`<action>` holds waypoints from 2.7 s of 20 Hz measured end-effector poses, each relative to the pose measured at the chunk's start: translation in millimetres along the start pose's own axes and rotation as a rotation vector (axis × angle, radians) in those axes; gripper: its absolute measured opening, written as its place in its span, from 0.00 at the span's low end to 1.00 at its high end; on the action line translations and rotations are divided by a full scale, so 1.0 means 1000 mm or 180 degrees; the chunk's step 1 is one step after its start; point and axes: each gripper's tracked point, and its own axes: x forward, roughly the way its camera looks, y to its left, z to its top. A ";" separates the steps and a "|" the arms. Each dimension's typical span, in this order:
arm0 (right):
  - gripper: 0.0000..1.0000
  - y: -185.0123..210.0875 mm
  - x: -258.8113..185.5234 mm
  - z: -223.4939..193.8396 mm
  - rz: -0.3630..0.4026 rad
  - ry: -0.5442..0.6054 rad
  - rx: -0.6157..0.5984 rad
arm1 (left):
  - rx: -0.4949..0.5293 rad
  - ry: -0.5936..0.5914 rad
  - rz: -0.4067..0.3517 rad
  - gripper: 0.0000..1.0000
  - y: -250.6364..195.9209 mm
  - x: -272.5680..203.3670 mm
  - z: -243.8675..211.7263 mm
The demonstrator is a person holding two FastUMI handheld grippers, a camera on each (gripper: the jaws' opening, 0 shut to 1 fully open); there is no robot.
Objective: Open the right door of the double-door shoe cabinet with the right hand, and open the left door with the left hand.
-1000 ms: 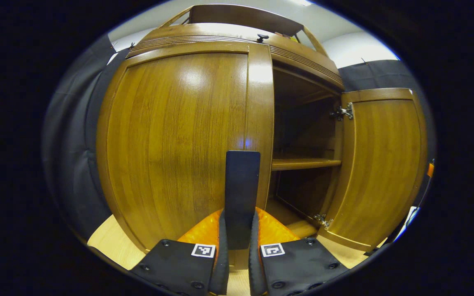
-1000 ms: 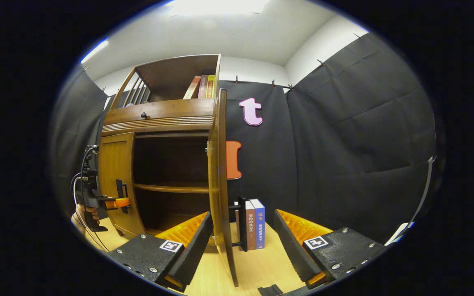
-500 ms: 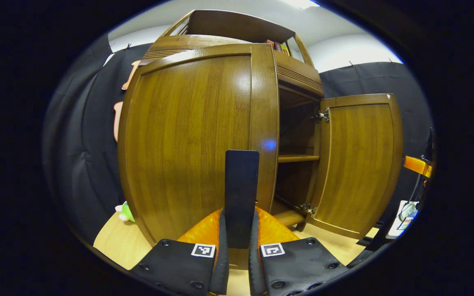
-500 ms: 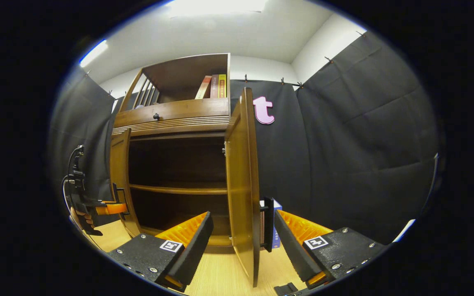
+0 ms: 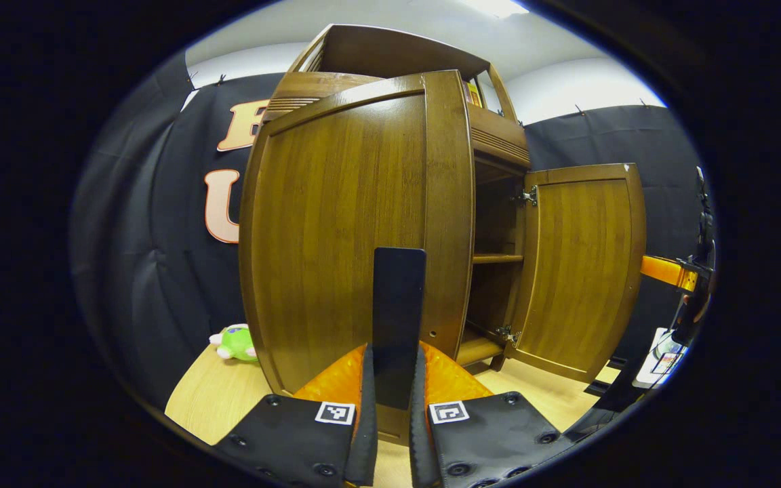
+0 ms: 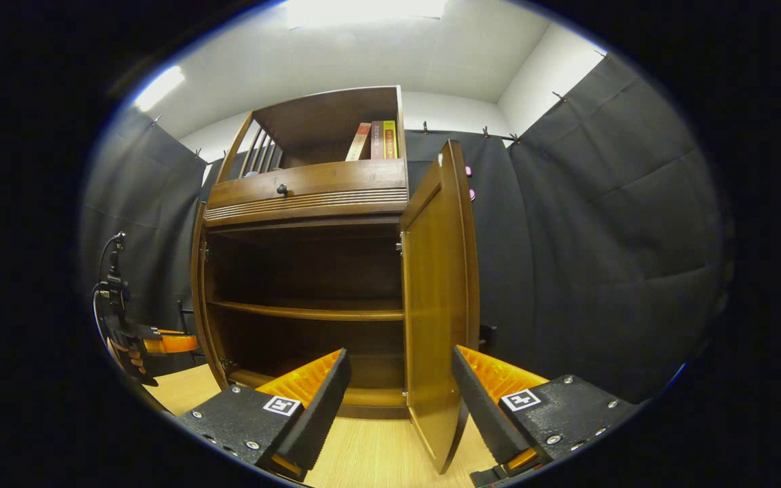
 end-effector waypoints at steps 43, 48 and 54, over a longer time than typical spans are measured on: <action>0.92 0.122 0.058 -0.046 0.0596 0.0318 0.0081 | -0.0055 -0.0144 0.0995 0.08 0.144 -0.096 -0.003; 0.92 0.137 0.069 -0.053 0.0655 0.0371 0.0068 | -0.0132 -0.0165 0.0912 0.08 0.145 -0.095 -0.003; 0.92 0.151 0.076 -0.055 0.0664 0.0401 0.0089 | -0.0201 -0.0210 0.0743 0.08 0.162 -0.098 -0.002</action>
